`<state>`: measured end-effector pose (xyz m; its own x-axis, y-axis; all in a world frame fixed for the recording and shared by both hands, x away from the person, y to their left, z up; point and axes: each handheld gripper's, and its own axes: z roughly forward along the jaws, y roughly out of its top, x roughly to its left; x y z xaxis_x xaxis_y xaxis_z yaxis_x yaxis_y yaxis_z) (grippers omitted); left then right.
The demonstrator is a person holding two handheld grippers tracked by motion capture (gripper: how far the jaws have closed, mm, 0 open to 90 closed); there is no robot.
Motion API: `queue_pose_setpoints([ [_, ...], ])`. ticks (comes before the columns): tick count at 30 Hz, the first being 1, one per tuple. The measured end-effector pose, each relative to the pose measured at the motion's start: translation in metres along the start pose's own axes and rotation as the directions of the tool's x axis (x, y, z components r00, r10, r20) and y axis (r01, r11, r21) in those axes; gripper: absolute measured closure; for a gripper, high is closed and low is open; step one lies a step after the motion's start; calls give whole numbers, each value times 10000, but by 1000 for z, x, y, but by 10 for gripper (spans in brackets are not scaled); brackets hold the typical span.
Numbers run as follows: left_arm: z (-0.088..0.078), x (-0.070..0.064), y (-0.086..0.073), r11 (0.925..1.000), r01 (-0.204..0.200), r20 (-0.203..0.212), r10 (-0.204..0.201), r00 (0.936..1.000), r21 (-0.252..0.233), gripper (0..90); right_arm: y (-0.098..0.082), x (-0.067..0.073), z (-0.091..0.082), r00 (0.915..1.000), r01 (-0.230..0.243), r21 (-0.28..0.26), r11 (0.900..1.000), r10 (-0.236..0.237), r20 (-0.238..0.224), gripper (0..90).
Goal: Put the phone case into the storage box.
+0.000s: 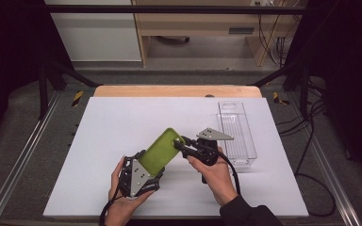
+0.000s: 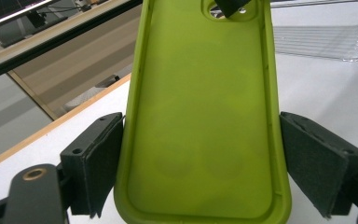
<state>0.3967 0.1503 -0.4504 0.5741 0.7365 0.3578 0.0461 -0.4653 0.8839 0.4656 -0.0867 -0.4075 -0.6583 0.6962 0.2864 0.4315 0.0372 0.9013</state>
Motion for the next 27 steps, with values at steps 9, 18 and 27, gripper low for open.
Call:
queue_pose_setpoints([
  [9,5,-3,-2,9994,286,25,-287,9996,168,157,0,-2,-1,9995,-296,-127,9995,297,72,730],
  [18,11,-1,-6,9971,679,31,-680,9977,341,157,3,4,1,9994,-309,-318,9990,313,123,760],
  [27,12,3,-8,9947,987,-24,-987,9951,302,154,7,14,3,9993,278,-615,9977,-263,262,765],
])
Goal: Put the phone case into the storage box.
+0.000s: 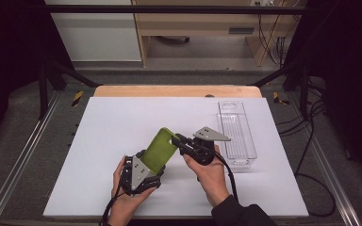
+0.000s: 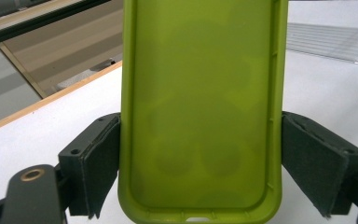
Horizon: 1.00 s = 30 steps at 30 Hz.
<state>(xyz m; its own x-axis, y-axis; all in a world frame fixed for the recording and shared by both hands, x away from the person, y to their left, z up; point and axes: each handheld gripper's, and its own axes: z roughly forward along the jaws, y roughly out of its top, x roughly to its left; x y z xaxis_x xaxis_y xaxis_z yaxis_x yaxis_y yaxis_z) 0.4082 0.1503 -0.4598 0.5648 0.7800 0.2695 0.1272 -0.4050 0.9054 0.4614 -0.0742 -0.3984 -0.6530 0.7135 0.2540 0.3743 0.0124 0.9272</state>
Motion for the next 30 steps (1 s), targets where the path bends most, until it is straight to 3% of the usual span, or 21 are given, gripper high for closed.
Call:
queue_pose_setpoints([
  [5,2,4,-2,9997,261,3,-261,9997,16,148,4,7,3,9987,509,-49,9987,-509,-19,766],
  [16,0,12,-3,9950,953,33,-952,9955,-303,91,9,15,11,9967,813,56,9967,-812,-65,767],
  [22,-2,13,-1,9888,1381,271,-1367,9902,-571,47,11,11,12,9961,883,139,9960,-884,28,767],
  [30,-7,15,-1,9838,1617,296,-1598,9867,-778,31,16,-1,15,9948,966,124,9952,-970,312,766],
])
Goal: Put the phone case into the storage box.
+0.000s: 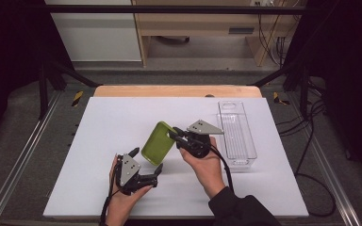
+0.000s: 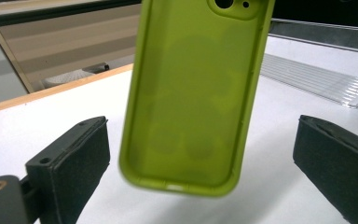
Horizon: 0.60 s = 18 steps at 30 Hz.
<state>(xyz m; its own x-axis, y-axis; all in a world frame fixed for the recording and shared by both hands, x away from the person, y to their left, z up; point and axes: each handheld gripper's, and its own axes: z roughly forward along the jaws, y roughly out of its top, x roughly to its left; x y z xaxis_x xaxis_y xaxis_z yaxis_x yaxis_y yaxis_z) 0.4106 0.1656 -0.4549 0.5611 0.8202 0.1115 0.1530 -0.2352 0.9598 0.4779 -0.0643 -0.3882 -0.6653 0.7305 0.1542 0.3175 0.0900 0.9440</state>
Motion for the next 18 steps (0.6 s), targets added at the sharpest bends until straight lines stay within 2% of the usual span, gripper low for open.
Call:
queue_pose_setpoints([
  [8,-8,14,-2,9987,488,-18,-489,9988,-153,26,12,-19,0,9992,313,-39,9995,-311,266,766],
  [18,-18,37,-7,9927,1166,-299,-1175,9926,-310,26,29,-39,0,9961,797,-63,9968,-794,386,766],
])
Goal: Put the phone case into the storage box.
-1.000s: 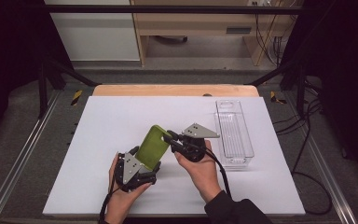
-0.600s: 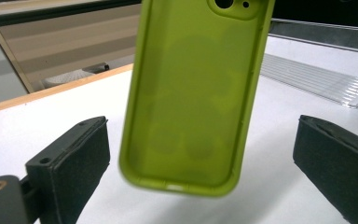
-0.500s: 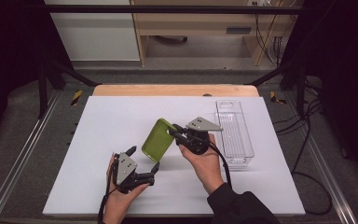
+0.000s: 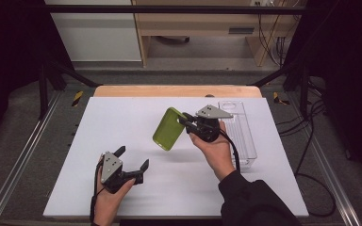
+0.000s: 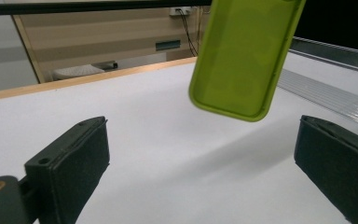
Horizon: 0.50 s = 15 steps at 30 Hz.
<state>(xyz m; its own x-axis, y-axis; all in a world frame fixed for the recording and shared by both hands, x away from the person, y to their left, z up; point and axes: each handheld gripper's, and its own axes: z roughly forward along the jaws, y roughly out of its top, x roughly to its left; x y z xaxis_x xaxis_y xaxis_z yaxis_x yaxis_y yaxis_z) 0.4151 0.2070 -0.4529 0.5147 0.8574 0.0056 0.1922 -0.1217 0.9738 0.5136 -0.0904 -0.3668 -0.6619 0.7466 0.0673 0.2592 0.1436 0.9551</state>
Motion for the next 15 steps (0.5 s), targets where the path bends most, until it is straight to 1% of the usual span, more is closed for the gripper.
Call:
queue_pose_setpoints([
  [4,-2,8,-1,9999,140,-146,-140,9998,7,26,5,-7,1,9998,218,110,9997,-218,-1,766],
  [8,-4,16,-2,9997,254,-292,-254,9993,-18,26,7,-13,3,9991,399,210,9990,-396,-136,766],
  [10,-5,18,-3,9994,337,-356,-339,9988,-42,26,8,-15,3,9984,540,251,9982,-536,-180,766],
  [11,-5,19,-3,9995,315,-372,-316,9988,-23,26,8,-16,4,9977,656,276,9975,-652,-170,766],
  [12,-6,20,-3,9995,306,-389,-306,9988,-12,26,9,-16,4,9978,649,324,9974,-644,-173,766],
  [15,-6,21,-4,9996,297,-473,-298,9984,-18,21,11,-18,3,9961,857,352,9957,-849,-234,766],
])
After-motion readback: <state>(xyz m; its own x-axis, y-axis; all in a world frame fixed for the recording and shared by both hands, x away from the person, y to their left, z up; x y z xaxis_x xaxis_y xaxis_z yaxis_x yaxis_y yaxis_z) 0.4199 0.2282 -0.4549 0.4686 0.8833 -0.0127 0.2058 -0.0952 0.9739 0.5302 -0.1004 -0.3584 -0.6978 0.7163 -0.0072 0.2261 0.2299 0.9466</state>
